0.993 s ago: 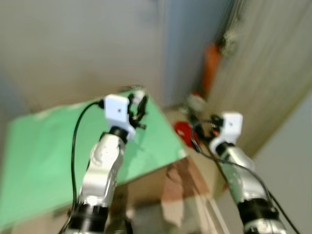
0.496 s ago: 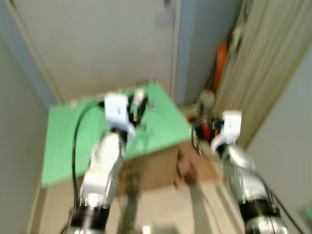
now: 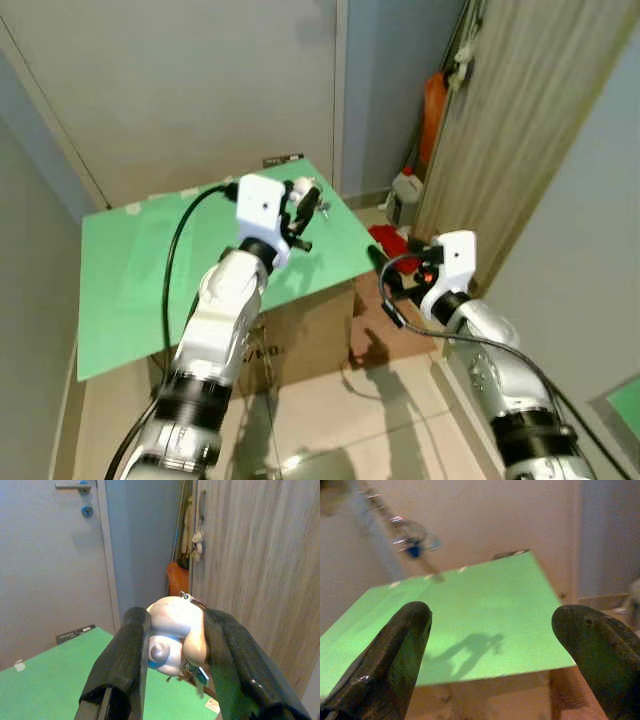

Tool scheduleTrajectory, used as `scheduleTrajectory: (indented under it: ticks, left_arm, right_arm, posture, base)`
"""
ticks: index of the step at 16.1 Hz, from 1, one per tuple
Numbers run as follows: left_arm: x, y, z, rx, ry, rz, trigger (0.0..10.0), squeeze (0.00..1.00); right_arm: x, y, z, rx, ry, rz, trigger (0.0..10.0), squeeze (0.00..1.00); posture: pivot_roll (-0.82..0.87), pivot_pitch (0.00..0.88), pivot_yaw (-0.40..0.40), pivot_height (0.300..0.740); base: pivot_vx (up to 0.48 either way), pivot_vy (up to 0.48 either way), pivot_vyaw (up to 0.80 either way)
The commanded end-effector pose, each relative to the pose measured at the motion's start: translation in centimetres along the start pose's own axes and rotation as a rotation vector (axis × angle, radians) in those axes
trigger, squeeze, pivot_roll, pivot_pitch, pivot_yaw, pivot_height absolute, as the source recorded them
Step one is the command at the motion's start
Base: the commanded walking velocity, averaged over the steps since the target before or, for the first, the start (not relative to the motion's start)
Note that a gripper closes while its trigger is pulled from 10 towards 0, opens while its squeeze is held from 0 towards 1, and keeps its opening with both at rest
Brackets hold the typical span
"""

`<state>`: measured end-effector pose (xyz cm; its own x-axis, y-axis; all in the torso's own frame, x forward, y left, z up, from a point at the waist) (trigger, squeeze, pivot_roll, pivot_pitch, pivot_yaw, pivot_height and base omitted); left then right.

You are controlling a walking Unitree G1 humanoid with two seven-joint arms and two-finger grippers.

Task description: Hang keys on a hook

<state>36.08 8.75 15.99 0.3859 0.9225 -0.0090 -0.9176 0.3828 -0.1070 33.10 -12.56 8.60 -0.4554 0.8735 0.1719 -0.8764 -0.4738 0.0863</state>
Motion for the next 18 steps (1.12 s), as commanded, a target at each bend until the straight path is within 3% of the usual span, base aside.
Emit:
scheduleTrajectory:
  ticks: [1,7,9,18]
  left_arm:
    - [0.4,-0.5,0.0,-0.002,-0.002,0.018,0.0,0.0]
    - [-0.3,-2.7,0.0,0.026,-0.021,-0.054,0.0,0.0]
    - [-0.3,-3.2,0.4,0.015,-0.018,-0.056,0.0,0.0]
    - [-2.1,-5.1,1.7,-0.013,-0.017,-0.147,0.0,0.0]
  right_arm:
    - [0.1,0.2,0.3,-0.001,-0.017,0.032,10.0,0.0]
    - [1.1,-0.5,0.9,0.022,-0.033,0.126,10.0,0.0]
    - [0.9,-0.7,0.9,0.035,-0.047,0.104,10.0,0.0]
    - [4.5,-3.4,2.7,0.005,-0.014,0.186,10.0,0.0]
  posture:
    - [-0.05,0.0,0.046,0.74]
    - [-0.06,0.0,0.063,0.74]
    - [-0.06,0.0,0.069,0.74]
    - [-0.06,0.0,0.095,0.74]
  base:
    - [0.0,0.0,0.0]
    - [0.0,0.0,0.0]
    - [0.0,0.0,0.0]
    - [0.0,0.0,0.0]
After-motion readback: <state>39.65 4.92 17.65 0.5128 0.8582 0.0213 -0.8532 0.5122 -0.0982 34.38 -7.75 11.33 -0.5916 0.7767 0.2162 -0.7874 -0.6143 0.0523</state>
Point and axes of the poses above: a point about 5 cm out from each wrist's last joint towards the gripper, its own y axis pointing back from the gripper into the wrist, its own z axis along the axis of the wrist's last joint, x = y × z, the point moved 3 cm from there along -y, pointing out of the wrist towards the gripper, and after that the axes turned 2 degrees about y, right-handed, at the moved point
